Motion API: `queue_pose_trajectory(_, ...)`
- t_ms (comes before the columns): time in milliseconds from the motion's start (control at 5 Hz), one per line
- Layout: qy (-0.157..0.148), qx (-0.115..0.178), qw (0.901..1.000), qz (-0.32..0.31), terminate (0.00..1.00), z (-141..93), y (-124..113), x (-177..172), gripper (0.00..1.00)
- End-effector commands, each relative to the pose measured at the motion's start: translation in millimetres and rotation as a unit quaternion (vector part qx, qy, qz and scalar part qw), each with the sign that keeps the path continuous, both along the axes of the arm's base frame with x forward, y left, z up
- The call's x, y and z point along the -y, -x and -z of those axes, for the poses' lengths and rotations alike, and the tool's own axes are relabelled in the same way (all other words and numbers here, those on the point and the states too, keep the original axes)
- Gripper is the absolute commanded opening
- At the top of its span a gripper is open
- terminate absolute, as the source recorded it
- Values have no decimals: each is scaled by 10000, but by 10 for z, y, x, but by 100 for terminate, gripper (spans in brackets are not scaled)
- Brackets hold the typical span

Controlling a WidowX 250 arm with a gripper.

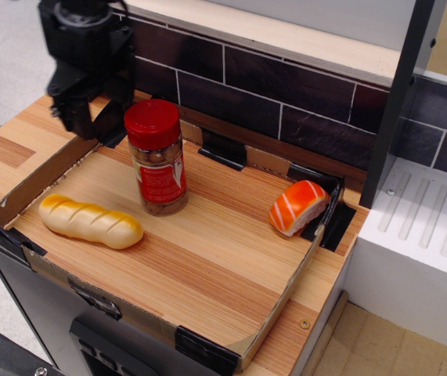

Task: Topple basil bottle

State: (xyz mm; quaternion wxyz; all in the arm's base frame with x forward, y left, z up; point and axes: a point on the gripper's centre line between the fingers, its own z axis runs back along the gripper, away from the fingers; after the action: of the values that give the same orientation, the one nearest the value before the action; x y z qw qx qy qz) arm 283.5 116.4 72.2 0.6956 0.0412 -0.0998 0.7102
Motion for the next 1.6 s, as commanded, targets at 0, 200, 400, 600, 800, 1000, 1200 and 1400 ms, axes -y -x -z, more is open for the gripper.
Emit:
queue_pose_trajectory(0, 162, -31, 9999, -36, 0, -182, -59, 167, 100)
queue_pose_trajectory(200, 429, -269, 9985, 183, 0, -219, -2, 210, 100)
queue_pose_trajectory(400, 479, -280, 9981, 283, 0, -229, 45, 262, 100)
queue_pose_trajectory(600, 498, -220, 9979, 345, 0, -214, 48, 334, 100)
queue_pose_trajectory(800, 588, -284, 9966, 495, 0, -190, 65, 403, 100)
queue_pose_trajectory(1000, 502, -180, 9962, 682, 0, -139, 50, 443, 100)
queue_pose_trajectory(1200, 339, -117, 9960, 821, 0, -94, 38, 487, 100)
queue_pose_trajectory(1400, 277, -81, 9947, 988, 0, -120, 81, 546, 0)
